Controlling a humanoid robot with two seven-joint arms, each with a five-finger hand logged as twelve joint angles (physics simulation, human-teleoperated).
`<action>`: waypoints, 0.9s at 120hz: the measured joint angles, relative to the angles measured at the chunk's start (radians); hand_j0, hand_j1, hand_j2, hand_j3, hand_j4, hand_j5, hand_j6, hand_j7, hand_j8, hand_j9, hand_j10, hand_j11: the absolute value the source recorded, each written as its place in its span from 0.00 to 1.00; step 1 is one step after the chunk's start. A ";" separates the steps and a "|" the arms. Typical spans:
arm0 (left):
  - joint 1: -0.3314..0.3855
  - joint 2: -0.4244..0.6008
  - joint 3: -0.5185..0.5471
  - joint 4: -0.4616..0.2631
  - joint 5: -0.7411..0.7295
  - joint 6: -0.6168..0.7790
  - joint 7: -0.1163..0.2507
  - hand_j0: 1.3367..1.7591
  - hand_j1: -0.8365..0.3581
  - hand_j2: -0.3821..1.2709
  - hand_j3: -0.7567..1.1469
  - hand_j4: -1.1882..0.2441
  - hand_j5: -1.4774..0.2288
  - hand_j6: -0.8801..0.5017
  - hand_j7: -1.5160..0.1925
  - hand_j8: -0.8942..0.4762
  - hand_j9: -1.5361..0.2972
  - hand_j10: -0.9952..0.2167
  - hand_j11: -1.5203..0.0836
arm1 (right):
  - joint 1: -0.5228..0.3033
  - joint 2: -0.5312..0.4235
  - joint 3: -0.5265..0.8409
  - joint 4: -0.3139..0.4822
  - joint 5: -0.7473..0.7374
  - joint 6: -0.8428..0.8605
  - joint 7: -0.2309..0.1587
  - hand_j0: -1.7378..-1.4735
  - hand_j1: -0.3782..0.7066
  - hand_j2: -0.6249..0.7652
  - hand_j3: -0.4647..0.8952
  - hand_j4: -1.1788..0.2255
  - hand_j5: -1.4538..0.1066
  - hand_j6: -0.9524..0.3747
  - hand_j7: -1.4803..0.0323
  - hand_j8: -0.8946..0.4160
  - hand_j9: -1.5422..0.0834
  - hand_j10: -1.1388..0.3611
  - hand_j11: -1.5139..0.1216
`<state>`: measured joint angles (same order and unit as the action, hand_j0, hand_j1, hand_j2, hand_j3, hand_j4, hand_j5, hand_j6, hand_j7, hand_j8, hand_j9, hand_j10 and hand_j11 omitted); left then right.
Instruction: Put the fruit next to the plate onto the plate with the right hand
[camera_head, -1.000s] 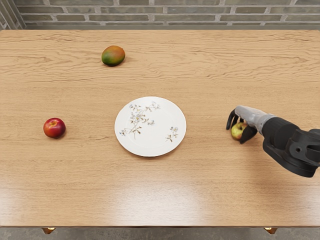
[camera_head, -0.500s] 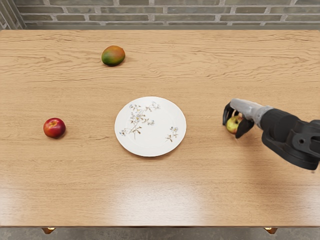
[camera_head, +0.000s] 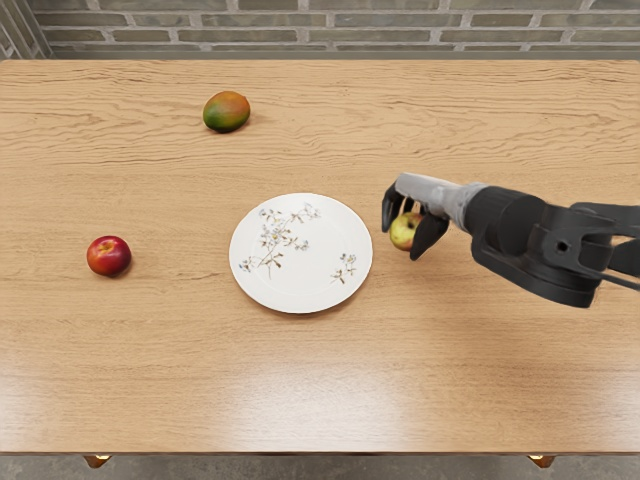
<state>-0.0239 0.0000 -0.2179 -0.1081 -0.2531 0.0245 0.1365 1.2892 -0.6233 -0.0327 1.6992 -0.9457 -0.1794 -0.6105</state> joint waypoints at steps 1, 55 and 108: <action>0.000 0.000 0.000 0.000 0.000 0.000 0.000 0.76 0.99 0.23 0.40 0.83 0.87 0.64 0.89 0.65 0.84 0.82 0.95 | 0.002 0.004 0.000 -0.001 0.001 0.000 0.000 0.32 0.60 0.62 0.34 0.31 0.25 0.34 0.31 0.40 0.30 0.38 0.28; 0.021 0.000 0.000 0.000 0.000 0.000 0.000 0.76 0.99 0.23 0.40 0.83 0.87 0.64 0.89 0.65 0.84 0.82 0.95 | 0.103 0.294 -0.008 -0.131 0.070 0.000 0.001 0.32 0.50 0.53 0.34 0.32 0.23 0.30 0.31 0.37 0.28 0.35 0.26; 0.019 0.000 0.000 -0.001 0.000 0.000 0.000 0.76 0.99 0.23 0.40 0.83 0.87 0.64 0.89 0.65 0.84 0.82 0.95 | 0.095 0.483 -0.027 -0.357 0.064 0.011 0.000 0.32 0.36 0.49 0.34 0.47 0.45 0.41 0.51 0.44 0.48 0.46 0.46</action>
<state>-0.0046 0.0000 -0.2177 -0.1087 -0.2531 0.0245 0.1365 1.3837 -0.1403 -0.0596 1.3424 -0.8817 -0.1688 -0.6104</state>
